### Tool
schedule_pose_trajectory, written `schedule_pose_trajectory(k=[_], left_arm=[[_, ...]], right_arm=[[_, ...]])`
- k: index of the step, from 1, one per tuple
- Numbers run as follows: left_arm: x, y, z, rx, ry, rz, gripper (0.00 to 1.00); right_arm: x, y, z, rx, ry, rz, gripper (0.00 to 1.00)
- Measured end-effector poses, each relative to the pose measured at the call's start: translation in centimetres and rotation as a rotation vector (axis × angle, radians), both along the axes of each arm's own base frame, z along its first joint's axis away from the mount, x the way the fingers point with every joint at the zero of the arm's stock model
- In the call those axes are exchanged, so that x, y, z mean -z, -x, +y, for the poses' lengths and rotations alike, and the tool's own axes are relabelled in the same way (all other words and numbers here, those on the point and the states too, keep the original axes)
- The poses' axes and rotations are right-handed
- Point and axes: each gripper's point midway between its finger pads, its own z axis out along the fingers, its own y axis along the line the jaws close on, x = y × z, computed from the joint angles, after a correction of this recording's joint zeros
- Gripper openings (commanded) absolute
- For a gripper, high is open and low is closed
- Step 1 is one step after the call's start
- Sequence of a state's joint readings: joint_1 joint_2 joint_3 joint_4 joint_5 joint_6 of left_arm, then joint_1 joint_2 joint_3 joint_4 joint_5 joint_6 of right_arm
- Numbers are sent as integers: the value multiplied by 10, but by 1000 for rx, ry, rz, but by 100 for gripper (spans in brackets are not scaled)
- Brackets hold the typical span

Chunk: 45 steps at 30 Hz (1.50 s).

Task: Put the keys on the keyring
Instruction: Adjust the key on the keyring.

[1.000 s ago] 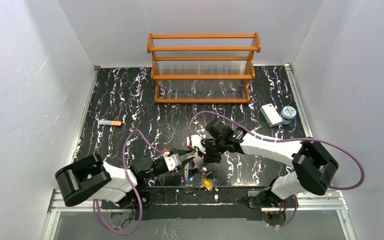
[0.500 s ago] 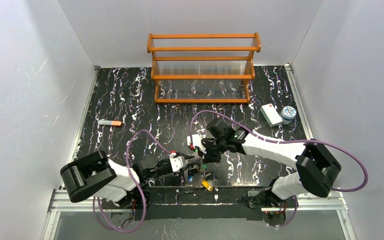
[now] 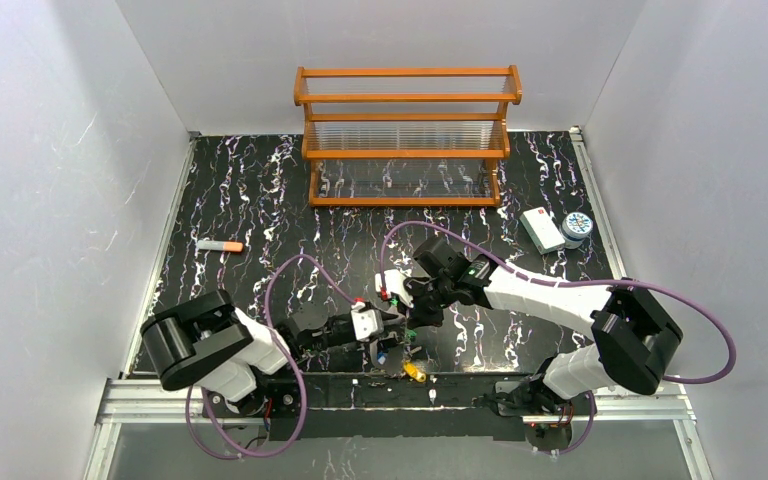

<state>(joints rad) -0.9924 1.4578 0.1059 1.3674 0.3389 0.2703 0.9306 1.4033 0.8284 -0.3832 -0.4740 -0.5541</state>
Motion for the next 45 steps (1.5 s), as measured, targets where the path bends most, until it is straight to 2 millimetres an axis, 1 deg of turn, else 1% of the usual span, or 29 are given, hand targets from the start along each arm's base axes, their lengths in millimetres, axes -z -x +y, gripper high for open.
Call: schedule_pose_trajectory(k=[4,9,14,17,18,19,26,27,29,31,32,34,37,42,45], left_arm=[[8,4,-1,20,-20,15,25],[8,7,-6,42,-22,18,24],[6,5,-12,51,-17,17,14],[8,5,-12,51,-21,20,3],[8,5,-12,51,-22,20,1],[8,5,-12,49,-22,20,0],[7,2,-11,30,-19,24,0],[6,2,-11,27,-18,26,2],[5,2,-9,19,-16,30,16],[4,2,-8,16,-17,34,21],[3,2,-8,15,-14,31,21],[-3,1,-9,11,-1,23,20],[-7,0,-9,7,9,16,15],[-2,1,-8,8,-5,26,14],[1,1,-7,8,-14,31,10]], right_arm=[[0,0,0,-1,-2,1,1],[-2,0,3,-4,-13,-2,1],[-2,-1,3,-5,-16,-3,1],[-1,-1,2,-1,-10,-6,1],[-1,-1,2,-1,-9,-6,1],[-1,-1,2,-1,-8,-6,1],[-1,-2,2,-2,-11,-10,1],[-1,-2,3,-3,-13,-11,1],[-2,-3,4,-3,-18,-14,1],[-2,-3,4,-3,-21,-16,1],[-2,-3,4,-3,-21,-15,1],[-2,-3,4,-3,-21,-15,1],[-2,-3,4,-3,-21,-14,1],[-3,-3,4,-3,-21,-15,1],[-2,-3,4,-3,-21,-15,1]])
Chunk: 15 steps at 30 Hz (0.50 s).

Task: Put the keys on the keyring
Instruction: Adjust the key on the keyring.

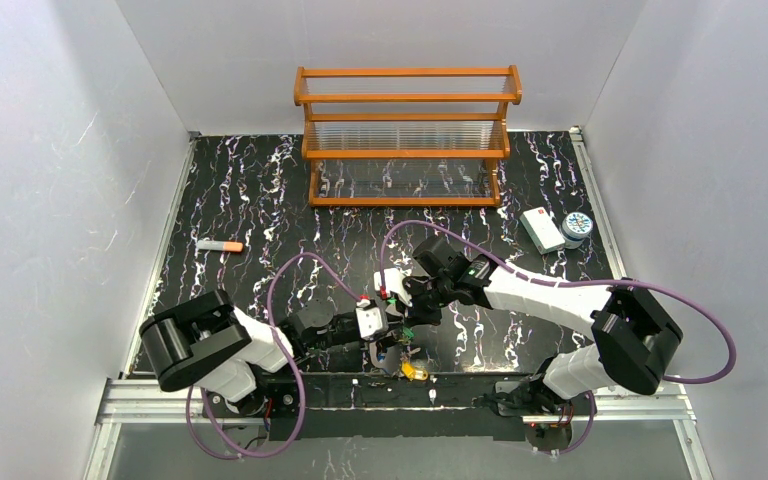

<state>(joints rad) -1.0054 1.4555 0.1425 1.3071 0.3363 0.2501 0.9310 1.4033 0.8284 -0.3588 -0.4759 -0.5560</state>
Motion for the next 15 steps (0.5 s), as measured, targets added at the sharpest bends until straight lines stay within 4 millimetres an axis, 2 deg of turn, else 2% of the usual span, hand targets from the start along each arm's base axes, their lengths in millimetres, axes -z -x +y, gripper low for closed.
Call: schedule_pose_trajectory(k=[3,5,9,10,15], left_arm=[[1,0,0,0,-3,2,7],[1,0,0,1,-3,1,0],[1,0,0,-1,-2,4,0],[1,0,0,-2,-2,6,0],[0,-4,1,-31,3,18,0]], right_arm=[[0,0,0,0,0,0,1],[0,0,0,0,0,0,1],[0,0,0,0,0,-1,1],[0,0,0,1,0,-1,4],[-2,-3,2,29,-11,-6,35]])
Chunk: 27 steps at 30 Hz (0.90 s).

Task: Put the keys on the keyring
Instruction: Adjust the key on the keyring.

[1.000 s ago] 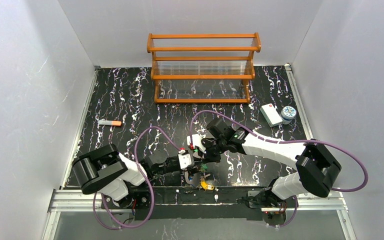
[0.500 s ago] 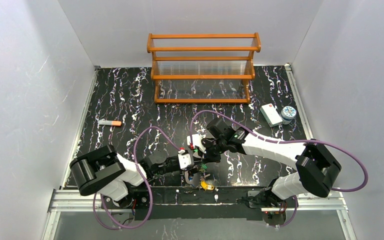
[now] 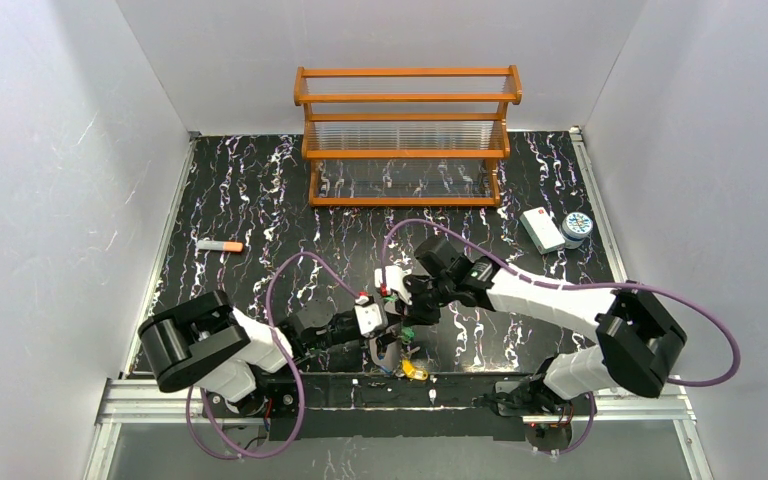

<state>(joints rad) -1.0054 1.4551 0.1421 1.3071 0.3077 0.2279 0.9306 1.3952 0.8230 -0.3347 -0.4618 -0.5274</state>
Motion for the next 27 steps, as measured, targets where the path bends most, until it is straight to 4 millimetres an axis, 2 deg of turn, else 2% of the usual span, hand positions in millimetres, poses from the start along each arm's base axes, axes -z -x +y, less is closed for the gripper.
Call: schedule_pose_trajectory(k=[2,4,8,11,15,20,27], left_arm=[[-1,-2,2,-23,6,9,0],[-3,-4,7,-51,24,17,0],[-9,-5,17,-103,76,33,0],[-13,-5,20,-122,109,48,0],[-15,-5,19,-130,130,75,0],[-19,-4,18,-127,150,87,0],[-44,-3,17,-120,224,62,0]], right_arm=[[-6,-3,2,22,-38,-18,43],[-17,-5,2,55,-101,-41,45],[-40,-13,-4,133,-246,-65,43],[-49,-23,-11,190,-332,-45,40],[-56,-26,-15,210,-413,-2,35],[-64,-16,-9,157,-476,41,29],[-63,-8,-1,109,-510,105,27]])
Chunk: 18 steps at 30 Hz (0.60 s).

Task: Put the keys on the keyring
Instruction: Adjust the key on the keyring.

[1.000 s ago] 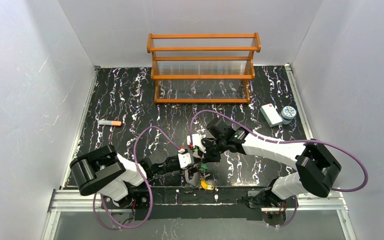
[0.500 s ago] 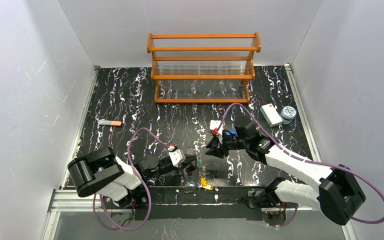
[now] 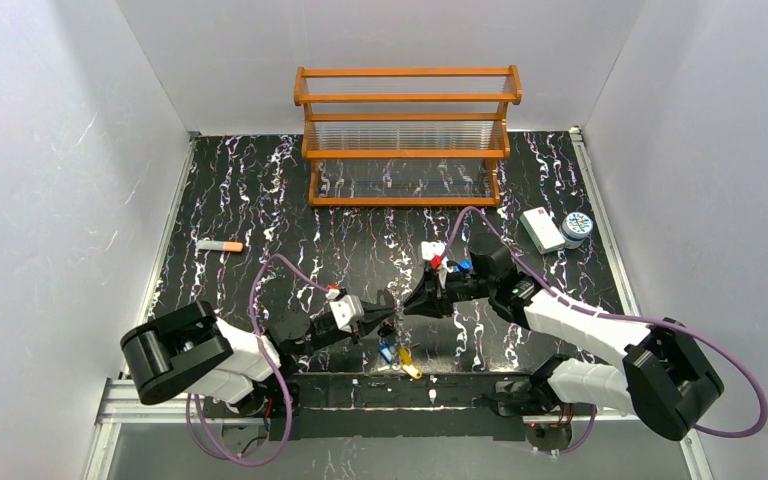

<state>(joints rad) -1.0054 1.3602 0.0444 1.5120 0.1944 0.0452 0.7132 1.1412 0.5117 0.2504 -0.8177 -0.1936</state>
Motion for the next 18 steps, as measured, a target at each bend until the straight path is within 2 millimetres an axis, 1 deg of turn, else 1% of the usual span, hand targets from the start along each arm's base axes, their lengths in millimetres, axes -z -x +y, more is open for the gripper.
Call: schedule_pose_trajectory(k=[4,8,11,13,18], left_arm=[[-8,0,1,-1,23,-9,0],[-10,1,2,-3,30,-9,0],[-11,1,1,-2,34,-7,0],[-11,1,1,-2,34,-6,0],[-11,1,1,-2,35,-4,0]], right_arm=[[3,1,1,-10,0,15,29],[2,2,2,-18,-5,16,31],[3,1,4,-21,-12,18,31],[4,0,5,-22,-14,24,29],[8,-1,9,-31,-17,40,20]])
